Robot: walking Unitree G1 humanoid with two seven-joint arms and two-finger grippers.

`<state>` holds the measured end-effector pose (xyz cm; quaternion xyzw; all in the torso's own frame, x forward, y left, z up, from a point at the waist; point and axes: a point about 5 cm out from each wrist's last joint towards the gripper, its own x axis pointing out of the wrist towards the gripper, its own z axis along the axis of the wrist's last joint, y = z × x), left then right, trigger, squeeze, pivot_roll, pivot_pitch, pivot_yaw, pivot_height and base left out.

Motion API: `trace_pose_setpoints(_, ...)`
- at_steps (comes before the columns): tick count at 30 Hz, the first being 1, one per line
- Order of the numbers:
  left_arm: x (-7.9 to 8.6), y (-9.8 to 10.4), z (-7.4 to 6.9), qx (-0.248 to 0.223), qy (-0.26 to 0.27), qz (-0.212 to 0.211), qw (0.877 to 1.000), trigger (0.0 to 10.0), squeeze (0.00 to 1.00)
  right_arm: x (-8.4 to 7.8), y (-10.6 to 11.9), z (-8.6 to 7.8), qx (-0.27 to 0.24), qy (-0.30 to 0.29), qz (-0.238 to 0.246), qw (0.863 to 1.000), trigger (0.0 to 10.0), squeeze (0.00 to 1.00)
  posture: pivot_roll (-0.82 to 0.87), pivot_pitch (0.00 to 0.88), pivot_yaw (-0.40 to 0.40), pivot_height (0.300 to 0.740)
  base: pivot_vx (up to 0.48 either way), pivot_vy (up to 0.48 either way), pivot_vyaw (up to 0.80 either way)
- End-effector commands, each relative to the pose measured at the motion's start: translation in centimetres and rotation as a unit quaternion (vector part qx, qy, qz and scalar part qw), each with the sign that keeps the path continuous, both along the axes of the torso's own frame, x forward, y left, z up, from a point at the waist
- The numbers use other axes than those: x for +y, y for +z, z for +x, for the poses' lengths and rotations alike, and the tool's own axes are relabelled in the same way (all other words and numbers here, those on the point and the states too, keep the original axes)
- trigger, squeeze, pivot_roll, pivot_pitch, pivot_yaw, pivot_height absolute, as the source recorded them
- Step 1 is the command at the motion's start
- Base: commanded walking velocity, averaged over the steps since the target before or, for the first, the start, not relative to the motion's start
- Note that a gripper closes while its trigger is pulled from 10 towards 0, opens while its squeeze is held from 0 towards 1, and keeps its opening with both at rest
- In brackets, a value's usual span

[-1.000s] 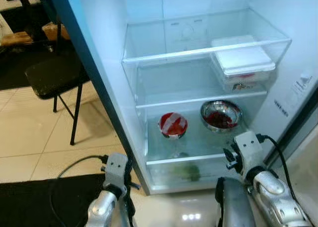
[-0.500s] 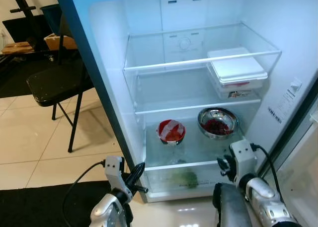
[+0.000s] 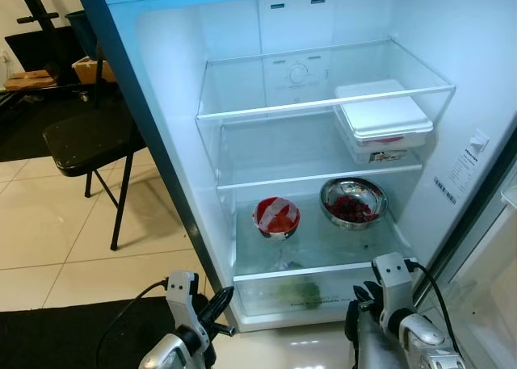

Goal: Restocking fridge

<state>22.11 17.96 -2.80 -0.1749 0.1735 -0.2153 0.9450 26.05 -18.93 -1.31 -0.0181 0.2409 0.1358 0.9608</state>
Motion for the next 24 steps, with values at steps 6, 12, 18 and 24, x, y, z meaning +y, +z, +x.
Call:
trace_pose_setpoints(6, -2.4, 1.3, 1.5, -0.051, -0.055, 0.015, 0.997, 10.0, 0.0, 0.3, 2.3, 1.9, -0.064, 0.014, 0.016, 0.998, 10.0, 0.0, -0.04, 0.0, 0.046, 0.434, 0.0, 0.0, 0.0)
trace_pose_setpoints(12, -5.3, 4.5, 3.9, -0.138, -0.092, -0.013, 0.986, 10.0, 0.0, 0.5, 4.3, 3.2, -0.115, 0.032, 0.031, 0.992, 10.0, 0.0, -0.05, 0.0, 0.049, 0.459, 0.0, 0.0, 0.0)
trace_pose_setpoints(18, -6.3, 5.2, 4.1, -0.16, -0.12, -0.014, 0.98, 10.0, 0.0, 0.7, 4.4, 3.3, -0.121, 0.034, 0.03, 0.992, 10.0, 0.0, -0.05, 0.0, 0.053, 0.482, 0.0, 0.0, 0.0)
trace_pose_setpoints(24, -6.5, 5.2, 3.9, -0.162, -0.133, -0.009, 0.978, 10.0, 0.0, 0.8, 4.5, 3.3, -0.125, 0.035, 0.032, 0.991, 10.0, 0.0, -0.05, 0.0, 0.057, 0.482, 0.0, 0.0, 0.0)
